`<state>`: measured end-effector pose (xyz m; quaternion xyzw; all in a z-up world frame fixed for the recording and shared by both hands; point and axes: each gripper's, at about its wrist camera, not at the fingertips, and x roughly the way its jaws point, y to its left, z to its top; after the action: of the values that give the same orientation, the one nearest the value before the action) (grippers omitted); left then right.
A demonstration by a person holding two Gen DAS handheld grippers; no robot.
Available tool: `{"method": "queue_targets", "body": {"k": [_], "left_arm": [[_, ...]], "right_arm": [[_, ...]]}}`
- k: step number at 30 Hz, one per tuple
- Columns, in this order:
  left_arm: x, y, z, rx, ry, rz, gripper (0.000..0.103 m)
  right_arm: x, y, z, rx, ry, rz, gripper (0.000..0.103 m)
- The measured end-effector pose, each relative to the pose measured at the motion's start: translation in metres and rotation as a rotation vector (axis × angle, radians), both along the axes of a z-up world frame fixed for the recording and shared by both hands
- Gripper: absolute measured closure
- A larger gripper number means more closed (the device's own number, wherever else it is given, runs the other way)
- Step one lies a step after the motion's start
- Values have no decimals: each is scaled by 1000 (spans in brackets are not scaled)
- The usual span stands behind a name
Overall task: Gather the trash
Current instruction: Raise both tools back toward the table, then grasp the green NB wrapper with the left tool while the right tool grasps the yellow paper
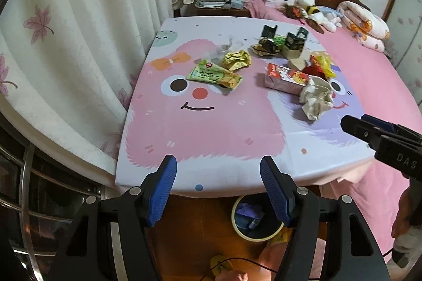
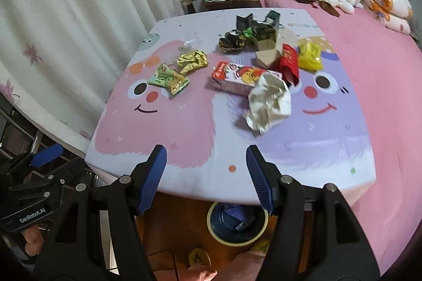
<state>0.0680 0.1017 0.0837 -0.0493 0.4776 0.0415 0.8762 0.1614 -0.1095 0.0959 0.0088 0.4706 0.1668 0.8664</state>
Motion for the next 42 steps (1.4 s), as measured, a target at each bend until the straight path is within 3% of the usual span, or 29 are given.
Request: {"method": "queue_targets", "body": {"k": [6, 14, 21, 38, 42], "left_arm": [[41, 5, -15, -3, 39, 124, 36], [118, 3, -28, -88, 78, 358, 36], [175, -3, -57, -168, 152, 490, 36], [296, 16, -145, -274, 310, 659, 36], [314, 18, -160, -222, 353, 679, 36]], "right_arm": [[52, 5, -10, 9, 17, 131, 43], [134, 15, -11, -4, 2, 416, 43], [197, 23, -25, -20, 2, 566, 46], [278, 19, -68, 46, 123, 572, 47], [285, 18, -74, 56, 140, 568, 47]]}}
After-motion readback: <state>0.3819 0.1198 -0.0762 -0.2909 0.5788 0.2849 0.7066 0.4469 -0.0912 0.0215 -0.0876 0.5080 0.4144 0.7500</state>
